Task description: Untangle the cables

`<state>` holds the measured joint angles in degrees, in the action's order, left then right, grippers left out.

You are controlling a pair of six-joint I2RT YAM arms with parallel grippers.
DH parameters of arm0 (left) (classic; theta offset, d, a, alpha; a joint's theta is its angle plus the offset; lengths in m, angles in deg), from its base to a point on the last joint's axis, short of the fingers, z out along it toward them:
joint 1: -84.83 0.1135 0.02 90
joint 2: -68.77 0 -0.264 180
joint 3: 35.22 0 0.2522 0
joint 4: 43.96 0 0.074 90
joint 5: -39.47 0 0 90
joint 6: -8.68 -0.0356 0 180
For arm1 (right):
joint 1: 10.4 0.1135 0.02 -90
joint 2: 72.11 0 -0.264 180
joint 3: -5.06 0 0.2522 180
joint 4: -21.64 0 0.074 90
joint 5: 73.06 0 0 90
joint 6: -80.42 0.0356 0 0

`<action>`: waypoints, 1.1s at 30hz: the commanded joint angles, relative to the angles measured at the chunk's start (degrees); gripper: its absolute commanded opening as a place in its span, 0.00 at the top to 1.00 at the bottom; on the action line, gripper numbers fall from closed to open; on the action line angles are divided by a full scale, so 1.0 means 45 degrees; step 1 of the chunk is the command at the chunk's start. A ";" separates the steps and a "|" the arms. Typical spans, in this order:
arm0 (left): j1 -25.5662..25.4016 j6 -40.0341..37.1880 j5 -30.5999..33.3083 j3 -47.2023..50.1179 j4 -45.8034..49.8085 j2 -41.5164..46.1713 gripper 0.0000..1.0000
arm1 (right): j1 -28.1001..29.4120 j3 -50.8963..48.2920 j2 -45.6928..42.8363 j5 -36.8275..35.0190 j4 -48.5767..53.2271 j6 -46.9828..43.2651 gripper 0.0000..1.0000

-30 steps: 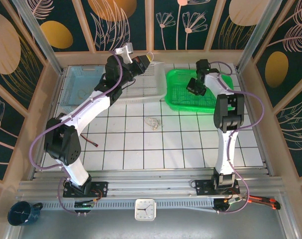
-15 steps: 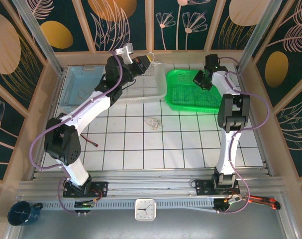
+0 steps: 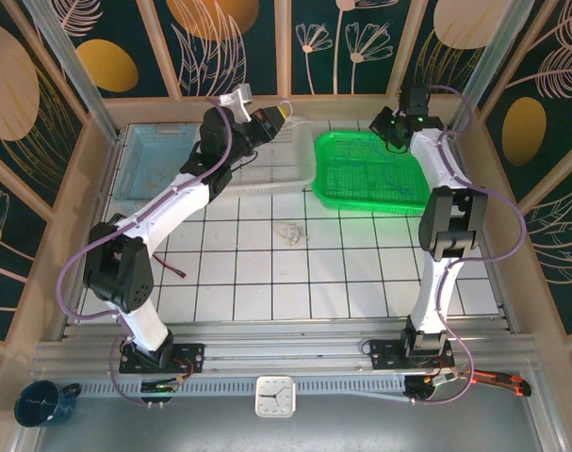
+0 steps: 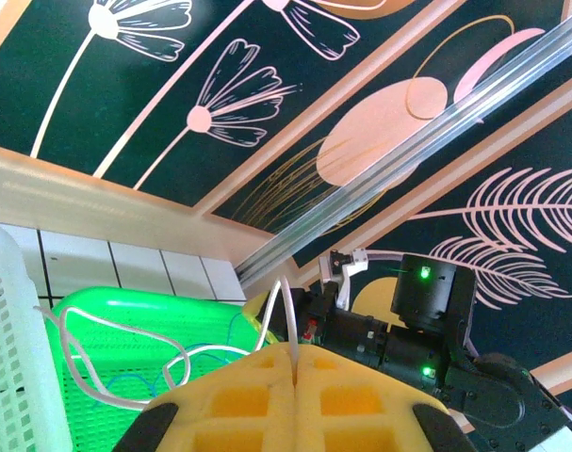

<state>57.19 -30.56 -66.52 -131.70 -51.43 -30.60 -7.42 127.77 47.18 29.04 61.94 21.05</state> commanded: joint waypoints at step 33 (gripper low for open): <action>0.0129 0.0532 -0.1486 0.1967 -0.2114 0.0982 1.00 | 0.3011 -0.6211 -0.5609 0.2545 -0.5720 0.2671 0.42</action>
<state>57.19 -29.90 -72.53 -123.83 -57.01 -28.92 3.51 102.06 24.38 36.86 44.43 28.53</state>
